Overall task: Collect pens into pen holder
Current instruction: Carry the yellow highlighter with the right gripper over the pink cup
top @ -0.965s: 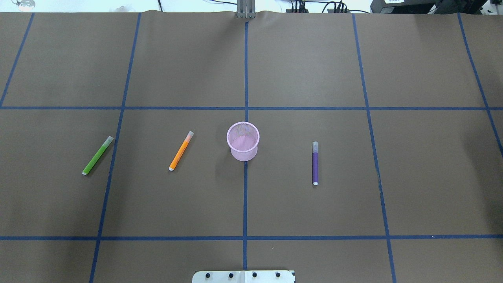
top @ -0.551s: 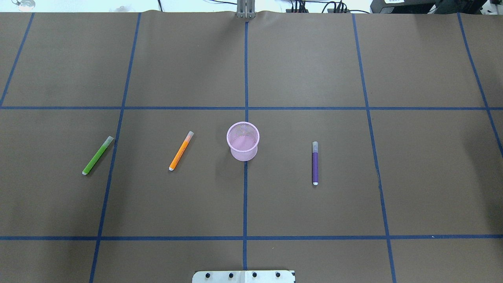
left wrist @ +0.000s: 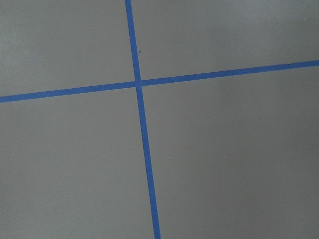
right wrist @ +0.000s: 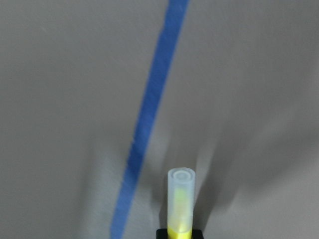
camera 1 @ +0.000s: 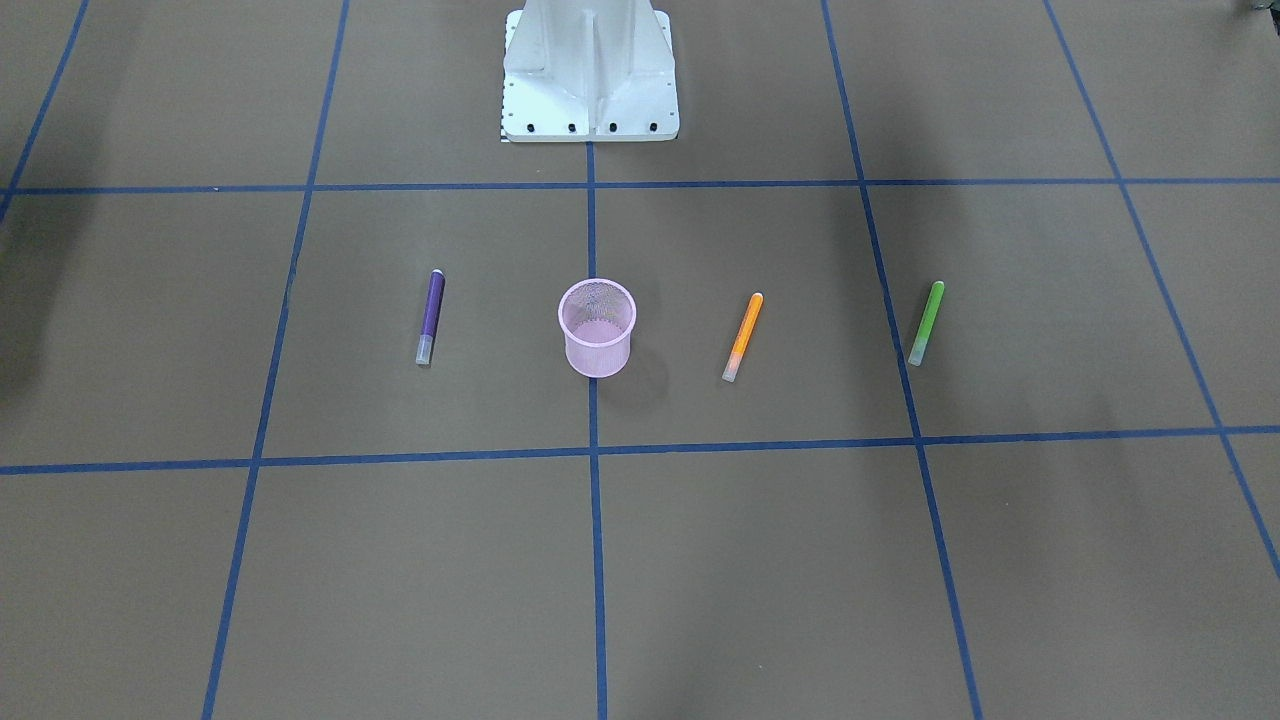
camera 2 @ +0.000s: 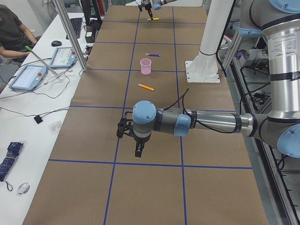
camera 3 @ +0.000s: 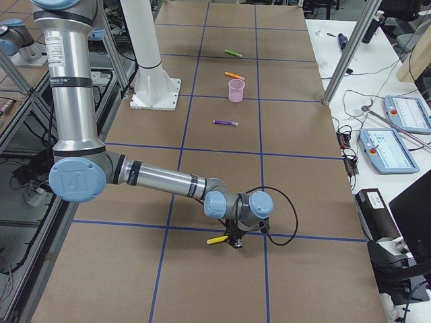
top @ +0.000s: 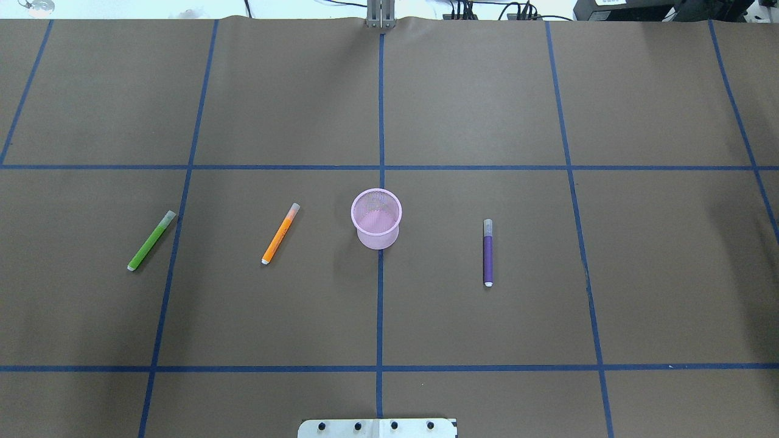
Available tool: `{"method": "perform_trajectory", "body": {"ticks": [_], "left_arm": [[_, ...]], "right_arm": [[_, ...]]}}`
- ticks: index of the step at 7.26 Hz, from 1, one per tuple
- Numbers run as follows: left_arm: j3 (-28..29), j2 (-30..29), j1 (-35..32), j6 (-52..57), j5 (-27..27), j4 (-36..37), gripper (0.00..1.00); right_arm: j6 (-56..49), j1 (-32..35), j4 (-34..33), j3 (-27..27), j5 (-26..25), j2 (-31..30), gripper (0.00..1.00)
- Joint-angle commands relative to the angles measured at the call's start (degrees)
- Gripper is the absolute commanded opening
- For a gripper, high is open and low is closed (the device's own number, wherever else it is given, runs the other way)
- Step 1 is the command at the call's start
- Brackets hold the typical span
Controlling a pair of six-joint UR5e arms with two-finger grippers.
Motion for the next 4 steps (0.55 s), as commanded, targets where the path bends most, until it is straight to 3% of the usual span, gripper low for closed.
{"method": "perform_trajectory", "body": {"ticks": [1, 3, 4], "left_arm": [[0.54, -0.13, -0.09, 0.02, -3.64, -1.46, 1.0], [1.16, -0.04, 0.0, 0.02, -6.3, -2.09, 1.0], [1.6, -0.13, 0.0, 0.02, -6.3, -2.44, 1.0]], "right_arm": [[12.74, 1.05, 0.54, 8.83, 2.42, 0.35, 0.0], [30.67, 0.61, 2.89, 19.83, 2.07, 0.78, 0.0], [39.2, -0.43, 8.83, 22.31, 2.07, 1.05, 0.0]]}}
